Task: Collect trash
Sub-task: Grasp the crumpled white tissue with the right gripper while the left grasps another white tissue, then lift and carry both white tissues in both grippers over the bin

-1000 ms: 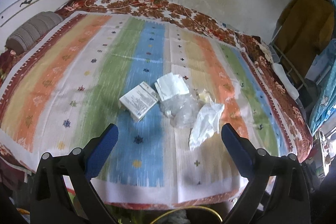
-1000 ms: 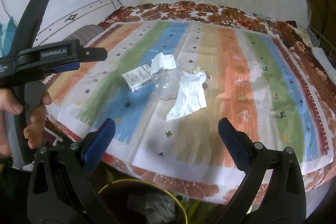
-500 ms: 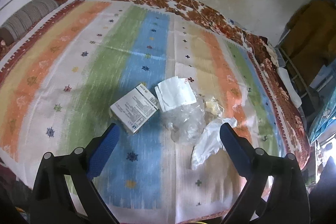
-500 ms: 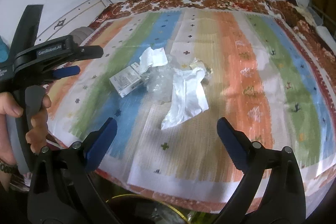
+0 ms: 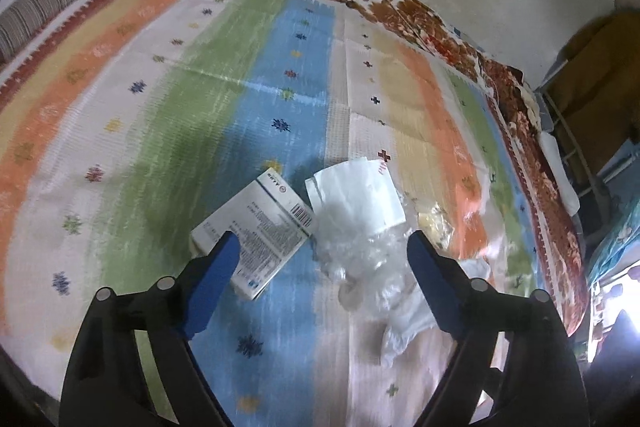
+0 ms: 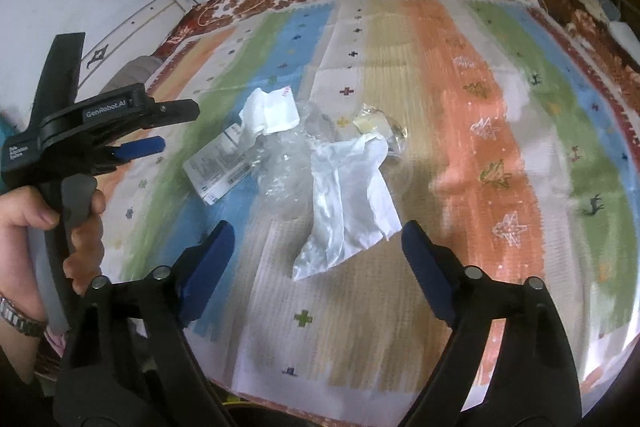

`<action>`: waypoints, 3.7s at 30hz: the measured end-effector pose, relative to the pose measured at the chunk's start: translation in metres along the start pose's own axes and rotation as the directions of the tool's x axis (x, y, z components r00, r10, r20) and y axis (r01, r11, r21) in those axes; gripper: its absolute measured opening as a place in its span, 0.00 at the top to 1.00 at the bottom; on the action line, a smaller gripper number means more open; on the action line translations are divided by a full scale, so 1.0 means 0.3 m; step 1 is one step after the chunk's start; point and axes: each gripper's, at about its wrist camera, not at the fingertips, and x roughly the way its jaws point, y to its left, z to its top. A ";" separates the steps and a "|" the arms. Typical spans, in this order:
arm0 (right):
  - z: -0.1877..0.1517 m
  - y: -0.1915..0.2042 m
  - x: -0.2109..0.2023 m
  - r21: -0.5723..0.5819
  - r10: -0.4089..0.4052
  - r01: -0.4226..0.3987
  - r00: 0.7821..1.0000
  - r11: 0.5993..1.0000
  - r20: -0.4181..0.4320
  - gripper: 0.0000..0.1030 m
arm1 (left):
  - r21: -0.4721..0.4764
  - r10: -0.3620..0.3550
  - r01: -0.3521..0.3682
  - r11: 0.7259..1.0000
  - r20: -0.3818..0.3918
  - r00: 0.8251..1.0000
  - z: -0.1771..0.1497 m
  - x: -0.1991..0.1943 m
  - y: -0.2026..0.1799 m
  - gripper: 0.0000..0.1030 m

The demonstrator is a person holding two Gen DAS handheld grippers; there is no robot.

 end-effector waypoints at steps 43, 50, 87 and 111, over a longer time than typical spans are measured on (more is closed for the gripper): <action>0.054 -0.078 -0.014 0.018 0.047 -0.046 0.994 0.999 -0.096 1.00 | 0.174 -0.052 0.051 0.984 0.000 0.999 0.060 -0.067 -0.132 0.96; 0.023 -0.087 -0.116 0.016 0.024 -0.023 0.996 1.000 -0.091 1.00 | 0.218 -0.055 0.062 0.974 -0.038 0.998 0.003 -0.123 -0.199 0.96; -0.154 0.159 -0.562 -0.228 0.043 -0.013 0.991 0.974 0.130 1.00 | 0.235 -0.114 0.112 0.965 -0.006 0.994 -0.327 -0.538 -0.229 0.96; -0.384 0.239 -0.731 -0.275 0.097 -0.042 0.977 0.961 0.190 1.00 | 0.190 -0.150 0.156 0.969 -0.044 0.988 -0.570 -0.686 -0.235 0.96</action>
